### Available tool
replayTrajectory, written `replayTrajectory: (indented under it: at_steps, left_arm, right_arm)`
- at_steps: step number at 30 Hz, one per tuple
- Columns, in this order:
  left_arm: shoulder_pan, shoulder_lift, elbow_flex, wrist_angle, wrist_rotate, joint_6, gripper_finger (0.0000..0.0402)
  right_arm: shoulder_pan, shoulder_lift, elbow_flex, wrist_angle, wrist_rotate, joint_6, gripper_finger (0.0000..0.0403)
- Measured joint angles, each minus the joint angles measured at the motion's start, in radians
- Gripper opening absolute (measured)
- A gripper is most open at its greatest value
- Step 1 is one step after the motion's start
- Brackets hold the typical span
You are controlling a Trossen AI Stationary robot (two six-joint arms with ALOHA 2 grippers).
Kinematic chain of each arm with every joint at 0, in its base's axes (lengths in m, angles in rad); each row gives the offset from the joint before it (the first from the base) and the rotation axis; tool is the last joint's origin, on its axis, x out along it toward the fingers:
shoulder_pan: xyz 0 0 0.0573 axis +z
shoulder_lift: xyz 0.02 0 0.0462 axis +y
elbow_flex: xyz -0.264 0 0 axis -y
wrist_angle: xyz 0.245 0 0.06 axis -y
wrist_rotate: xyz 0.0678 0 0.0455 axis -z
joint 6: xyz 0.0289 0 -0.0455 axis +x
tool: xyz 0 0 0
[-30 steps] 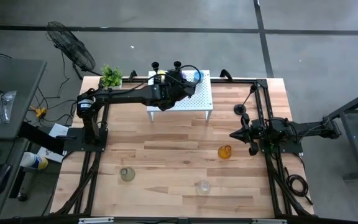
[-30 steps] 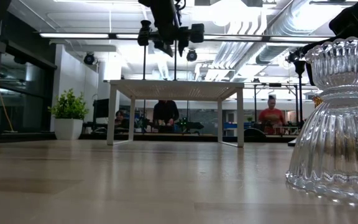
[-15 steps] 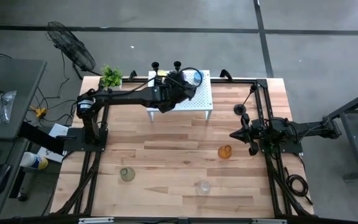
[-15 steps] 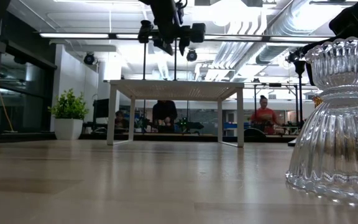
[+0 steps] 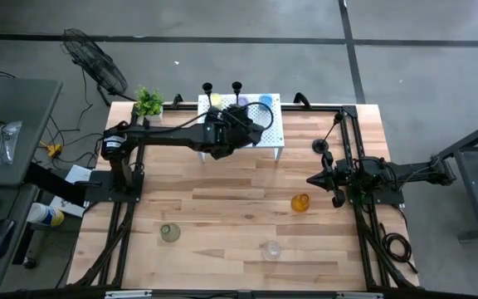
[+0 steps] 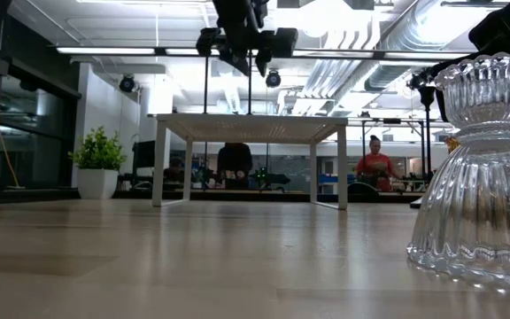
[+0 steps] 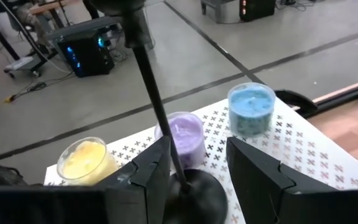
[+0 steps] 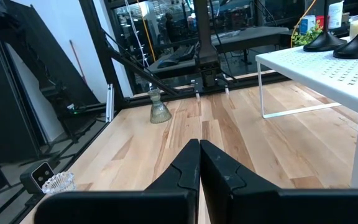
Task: Pick & Place candle stick holders
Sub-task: Put the green glass candle holder on the shelf
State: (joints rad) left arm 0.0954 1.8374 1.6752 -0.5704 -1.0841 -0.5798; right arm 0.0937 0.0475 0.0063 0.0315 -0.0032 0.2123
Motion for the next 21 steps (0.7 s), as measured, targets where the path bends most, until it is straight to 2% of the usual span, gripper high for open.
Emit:
replayTrajectory:
  at_steps: [13,21]
  left_arm:
    - [-0.117,-0.033,0.002,-0.092,-0.053,0.034,0.0155]
    - [-0.183,-0.14,0.0,-0.408,0.039,-0.056,0.0155]
  right_arm:
    - [0.0,0.0,0.0,0.0,0.0,0.0,0.0002]
    - [0.0,0.001,0.0,-0.001,0.0,0.0,0.0002]
